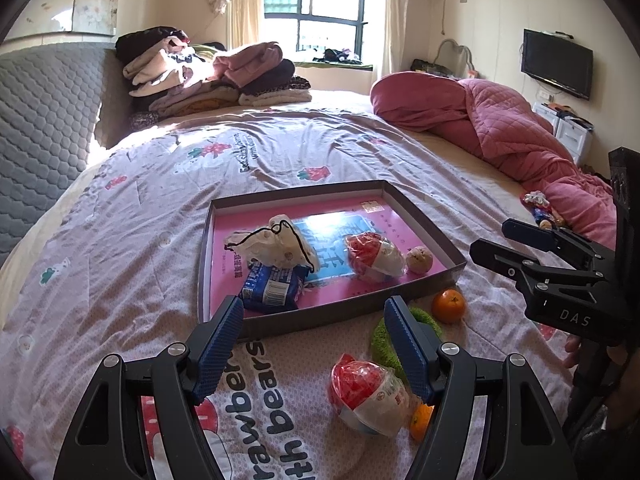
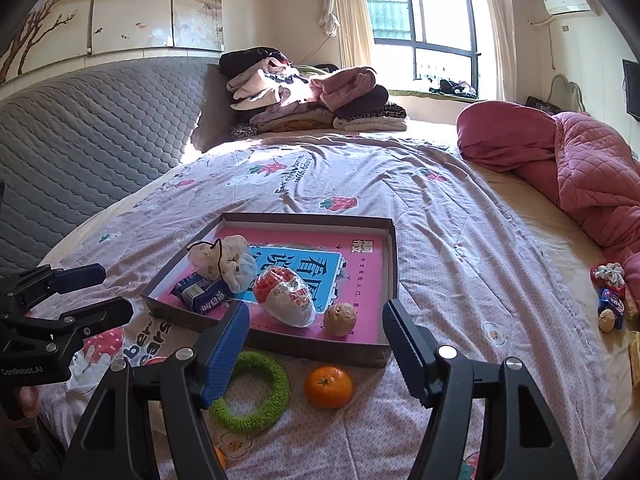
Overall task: Organize objects
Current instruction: 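Move left tool to second red-white egg while right tool approaches orange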
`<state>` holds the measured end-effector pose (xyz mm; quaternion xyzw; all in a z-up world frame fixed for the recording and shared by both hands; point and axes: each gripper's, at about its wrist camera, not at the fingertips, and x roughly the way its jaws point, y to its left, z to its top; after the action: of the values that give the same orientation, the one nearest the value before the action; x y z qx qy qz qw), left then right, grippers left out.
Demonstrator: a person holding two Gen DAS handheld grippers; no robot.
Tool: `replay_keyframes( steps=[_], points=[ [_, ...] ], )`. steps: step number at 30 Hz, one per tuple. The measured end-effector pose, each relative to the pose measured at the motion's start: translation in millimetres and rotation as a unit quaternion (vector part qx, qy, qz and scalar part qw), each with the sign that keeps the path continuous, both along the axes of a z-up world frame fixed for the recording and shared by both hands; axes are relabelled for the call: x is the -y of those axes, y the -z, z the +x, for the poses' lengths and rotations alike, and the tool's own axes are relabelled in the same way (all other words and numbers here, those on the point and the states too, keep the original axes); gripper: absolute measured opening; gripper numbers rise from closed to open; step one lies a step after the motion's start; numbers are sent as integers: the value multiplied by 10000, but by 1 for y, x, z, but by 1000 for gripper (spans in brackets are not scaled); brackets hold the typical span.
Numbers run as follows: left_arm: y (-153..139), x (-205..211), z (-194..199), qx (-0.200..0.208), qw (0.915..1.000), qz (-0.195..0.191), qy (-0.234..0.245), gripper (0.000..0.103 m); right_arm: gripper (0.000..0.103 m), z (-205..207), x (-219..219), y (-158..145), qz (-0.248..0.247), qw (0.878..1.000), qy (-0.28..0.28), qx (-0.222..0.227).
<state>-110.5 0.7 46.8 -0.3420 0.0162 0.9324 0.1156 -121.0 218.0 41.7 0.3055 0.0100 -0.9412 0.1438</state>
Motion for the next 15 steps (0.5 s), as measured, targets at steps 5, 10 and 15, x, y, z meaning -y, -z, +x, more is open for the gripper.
replay_keyframes(
  steps=[5, 10, 15],
  points=[
    [5, -2, 1, 61, 10000, -14, 25, 74, 69, 1, -1, 1, 6, 10000, -4, 6],
    [8, -4, 2, 103, 9999, -42, 67, 74, 69, 1, -2, 4, 23, 10000, 23, 47],
    [11, -8, 7, 146, 9998, -48, 124, 74, 69, 0, -4, 8, 32, 9999, 54, 97]
  ],
)
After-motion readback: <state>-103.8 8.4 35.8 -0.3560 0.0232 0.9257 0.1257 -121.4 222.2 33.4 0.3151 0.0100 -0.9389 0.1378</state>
